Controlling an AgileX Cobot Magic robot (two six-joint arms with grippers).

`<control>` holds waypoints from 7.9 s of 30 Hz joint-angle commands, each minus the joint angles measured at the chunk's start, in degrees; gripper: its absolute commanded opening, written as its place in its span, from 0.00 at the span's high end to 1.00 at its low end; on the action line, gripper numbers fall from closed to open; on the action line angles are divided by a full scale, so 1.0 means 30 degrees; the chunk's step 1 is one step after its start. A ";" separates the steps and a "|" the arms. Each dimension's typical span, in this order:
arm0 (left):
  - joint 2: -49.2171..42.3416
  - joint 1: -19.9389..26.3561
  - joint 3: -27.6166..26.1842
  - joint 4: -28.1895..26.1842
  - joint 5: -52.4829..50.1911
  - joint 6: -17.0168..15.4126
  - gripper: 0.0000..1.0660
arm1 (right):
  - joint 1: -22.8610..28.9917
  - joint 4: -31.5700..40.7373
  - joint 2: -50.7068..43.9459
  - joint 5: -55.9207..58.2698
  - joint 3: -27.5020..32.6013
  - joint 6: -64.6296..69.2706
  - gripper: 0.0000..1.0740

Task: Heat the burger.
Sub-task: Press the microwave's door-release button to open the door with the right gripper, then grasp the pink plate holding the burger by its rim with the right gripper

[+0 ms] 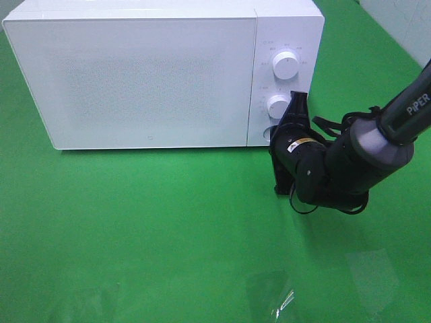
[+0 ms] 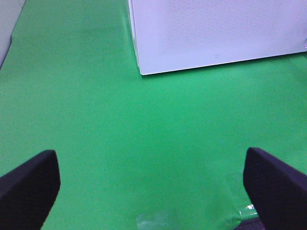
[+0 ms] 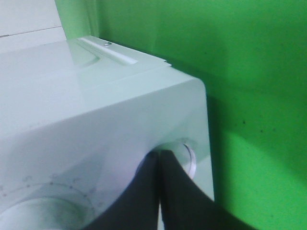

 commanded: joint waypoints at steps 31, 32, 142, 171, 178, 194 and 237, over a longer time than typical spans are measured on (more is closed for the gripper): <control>-0.0363 0.0019 -0.0019 -0.0095 0.0038 -0.0115 0.10 | -0.0592 0.1089 0.0611 -0.4221 -0.3686 -0.2674 1.00; -0.0363 0.0019 -0.0019 -0.0095 0.0038 -0.0115 0.10 | -0.0592 0.1089 0.0535 -0.4221 -0.3667 -0.2674 1.00; -0.0363 0.0019 -0.0019 -0.0095 0.0038 -0.0115 0.10 | 0.0764 -1.3063 -0.9587 2.9068 -0.3629 -5.0554 0.86; -0.0363 0.0019 -0.0019 -0.0095 0.0038 -0.0115 0.10 | 0.2292 -1.5222 -0.8881 2.6891 -0.5405 -4.7861 0.09; -0.0363 0.0019 -0.0019 -0.0095 0.0038 -0.0115 0.10 | 0.2979 -1.6272 -0.6646 2.6662 -0.8289 -4.6963 0.10; -0.0363 0.0019 -0.0019 -0.0095 0.0038 -0.0115 0.10 | 0.2979 -1.6157 -0.2215 2.6643 -1.2911 -4.6983 0.12; -0.0363 0.0019 -0.0019 0.0019 0.0038 -0.0115 0.10 | 0.2273 -1.5890 0.5539 2.6719 -2.1658 -4.7040 0.15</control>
